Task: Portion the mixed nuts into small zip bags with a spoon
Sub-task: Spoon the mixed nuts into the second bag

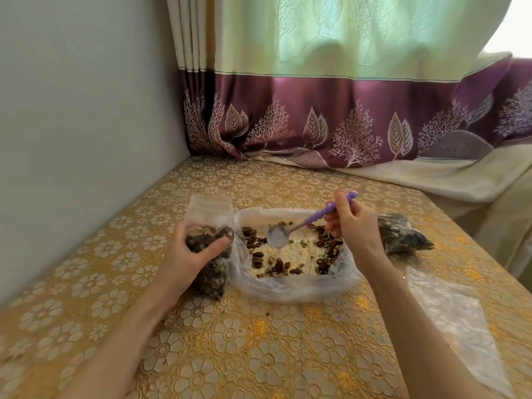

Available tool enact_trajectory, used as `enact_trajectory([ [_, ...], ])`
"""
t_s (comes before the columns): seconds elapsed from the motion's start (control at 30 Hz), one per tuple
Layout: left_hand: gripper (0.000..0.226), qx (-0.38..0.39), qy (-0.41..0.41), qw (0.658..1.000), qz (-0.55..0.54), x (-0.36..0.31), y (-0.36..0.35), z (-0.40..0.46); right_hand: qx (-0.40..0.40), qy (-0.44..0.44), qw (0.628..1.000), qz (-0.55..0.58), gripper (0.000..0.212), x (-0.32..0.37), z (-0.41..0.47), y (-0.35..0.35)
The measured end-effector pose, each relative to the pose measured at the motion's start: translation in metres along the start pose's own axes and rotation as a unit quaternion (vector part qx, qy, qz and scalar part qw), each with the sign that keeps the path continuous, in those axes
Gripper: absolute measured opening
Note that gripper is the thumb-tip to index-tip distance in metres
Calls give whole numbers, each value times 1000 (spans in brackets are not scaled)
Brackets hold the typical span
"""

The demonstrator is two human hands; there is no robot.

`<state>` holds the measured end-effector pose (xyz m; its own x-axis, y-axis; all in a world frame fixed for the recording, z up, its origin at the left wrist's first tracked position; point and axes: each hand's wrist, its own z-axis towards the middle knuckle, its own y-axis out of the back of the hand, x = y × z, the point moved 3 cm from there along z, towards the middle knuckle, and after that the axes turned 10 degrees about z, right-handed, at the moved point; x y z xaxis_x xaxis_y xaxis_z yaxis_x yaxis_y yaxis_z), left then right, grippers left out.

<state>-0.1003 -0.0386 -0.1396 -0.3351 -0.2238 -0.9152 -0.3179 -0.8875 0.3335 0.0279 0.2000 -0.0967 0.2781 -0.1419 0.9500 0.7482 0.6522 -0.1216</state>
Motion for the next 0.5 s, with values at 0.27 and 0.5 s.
enact_trajectory([
  [0.27,75,217,39,974,-54,5,16,0,95,-72,992,-28,34,-4,4,10],
  [0.5,65,196,34,978,-61,11,19,7,119,-97,988,-25,36,-1,5,15],
])
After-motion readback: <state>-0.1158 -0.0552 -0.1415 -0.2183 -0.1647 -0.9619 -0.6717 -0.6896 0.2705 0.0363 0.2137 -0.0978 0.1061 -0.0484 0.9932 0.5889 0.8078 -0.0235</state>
